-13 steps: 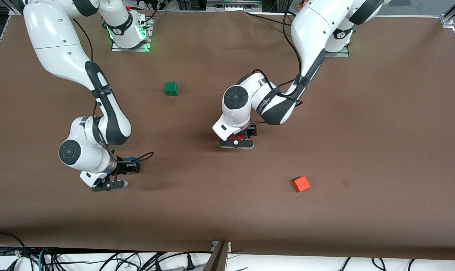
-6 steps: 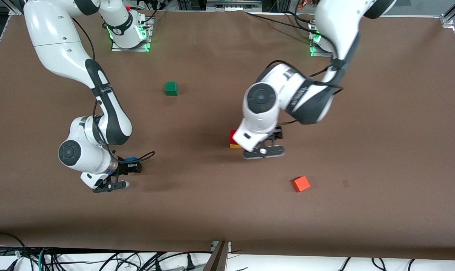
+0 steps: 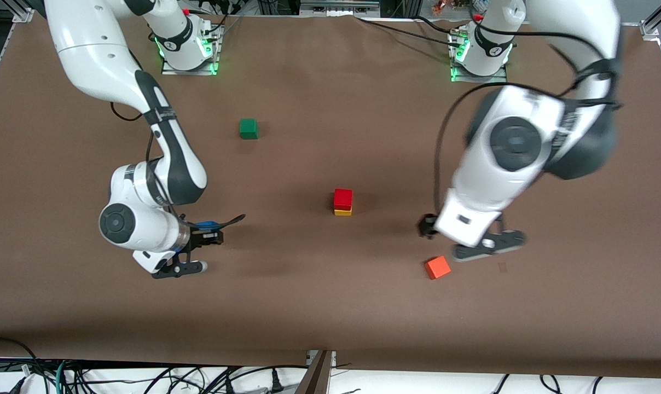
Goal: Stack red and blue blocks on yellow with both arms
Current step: 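Open and withdraw the left gripper while the right gripper lifts the blue cube, then carry the blue cube with the right gripper over the red cube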
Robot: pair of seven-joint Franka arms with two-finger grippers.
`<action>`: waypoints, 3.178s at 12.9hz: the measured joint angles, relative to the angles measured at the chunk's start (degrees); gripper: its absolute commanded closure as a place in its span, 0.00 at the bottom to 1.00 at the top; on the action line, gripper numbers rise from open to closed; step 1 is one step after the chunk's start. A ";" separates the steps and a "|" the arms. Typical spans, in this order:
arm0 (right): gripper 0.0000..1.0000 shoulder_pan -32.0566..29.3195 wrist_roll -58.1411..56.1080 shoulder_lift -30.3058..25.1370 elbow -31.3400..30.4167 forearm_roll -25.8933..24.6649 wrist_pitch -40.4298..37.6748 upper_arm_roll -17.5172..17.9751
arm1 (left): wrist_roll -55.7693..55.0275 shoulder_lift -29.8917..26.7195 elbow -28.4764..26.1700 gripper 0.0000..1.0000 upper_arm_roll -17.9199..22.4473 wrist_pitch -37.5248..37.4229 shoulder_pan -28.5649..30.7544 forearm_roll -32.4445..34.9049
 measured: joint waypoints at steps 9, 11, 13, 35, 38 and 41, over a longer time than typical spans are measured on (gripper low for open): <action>0.65 11.12 17.20 -2.61 0.16 -0.01 -2.88 0.07 | 14.51 -8.47 0.13 0.00 -0.40 -11.35 16.89 -4.01; 0.65 13.66 20.65 -2.80 0.19 -0.01 -2.89 0.09 | 14.70 -9.03 0.13 0.00 -0.39 -13.33 17.36 -4.01; 0.65 17.03 24.77 -2.84 0.28 -0.18 -2.84 0.03 | 16.60 -9.02 -0.03 0.00 -0.47 -13.61 18.42 -4.02; 0.64 29.20 40.06 1.19 4.12 -3.34 6.19 -0.45 | 24.01 -25.86 -22.68 0.00 2.01 -13.27 19.23 -9.97; 0.64 29.20 40.06 1.19 4.23 -4.16 6.74 -0.45 | 24.02 -25.82 -23.54 0.00 2.02 -12.68 19.25 -9.97; 0.63 29.21 40.07 1.36 4.23 -4.91 8.45 -0.46 | 24.02 -25.82 -23.61 0.00 2.02 -12.52 19.25 -9.97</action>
